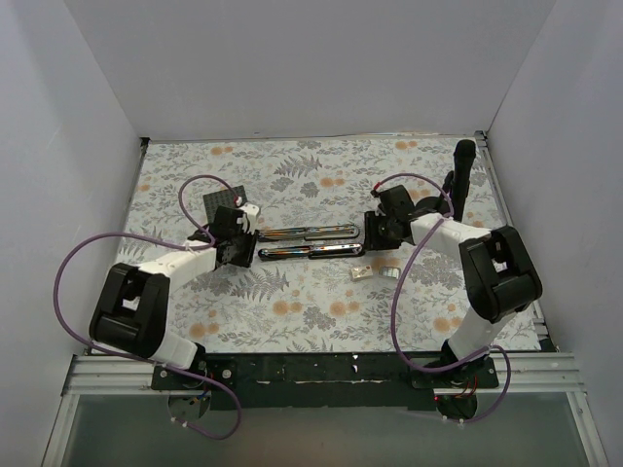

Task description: Load the staples into the stapler

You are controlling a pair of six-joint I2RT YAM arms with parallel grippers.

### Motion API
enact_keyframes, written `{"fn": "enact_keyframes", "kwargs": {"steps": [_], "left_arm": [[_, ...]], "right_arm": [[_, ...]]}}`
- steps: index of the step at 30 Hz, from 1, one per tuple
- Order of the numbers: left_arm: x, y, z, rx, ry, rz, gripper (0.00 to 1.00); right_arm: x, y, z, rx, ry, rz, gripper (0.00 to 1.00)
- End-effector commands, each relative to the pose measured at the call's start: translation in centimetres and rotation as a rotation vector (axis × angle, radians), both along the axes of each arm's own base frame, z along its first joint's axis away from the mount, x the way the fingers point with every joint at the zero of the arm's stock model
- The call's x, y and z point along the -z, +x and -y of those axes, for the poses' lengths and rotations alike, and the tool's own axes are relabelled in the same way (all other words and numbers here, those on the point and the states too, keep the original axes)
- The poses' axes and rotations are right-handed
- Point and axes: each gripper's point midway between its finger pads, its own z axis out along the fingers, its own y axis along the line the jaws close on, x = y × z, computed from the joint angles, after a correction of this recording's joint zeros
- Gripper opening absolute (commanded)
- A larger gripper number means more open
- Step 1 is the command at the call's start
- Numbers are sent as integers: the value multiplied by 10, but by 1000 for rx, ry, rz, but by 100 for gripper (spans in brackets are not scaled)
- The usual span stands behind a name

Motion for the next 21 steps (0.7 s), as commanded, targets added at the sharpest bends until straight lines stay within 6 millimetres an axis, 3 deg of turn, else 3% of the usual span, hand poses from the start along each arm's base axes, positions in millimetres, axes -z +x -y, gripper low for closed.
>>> {"fn": "enact_keyframes", "kwargs": {"steps": [1, 8, 12, 18, 21], "left_arm": [[-31, 10, 0, -23, -37, 104, 33], [-70, 15, 16, -4, -159, 230, 41], [-94, 14, 15, -34, -207, 320, 49], [-135, 2, 7, -97, -293, 475, 87], [-157, -6, -5, -161, -325, 575, 98]], "right_arm": [[-2, -8, 26, 24, -109, 2, 51], [-15, -5, 31, 24, -126, 36, 56], [-37, -3, 31, -12, -121, 97, 56], [-68, -3, 3, -188, -20, 167, 65], [-67, -4, -6, -214, 18, 147, 69]]}}
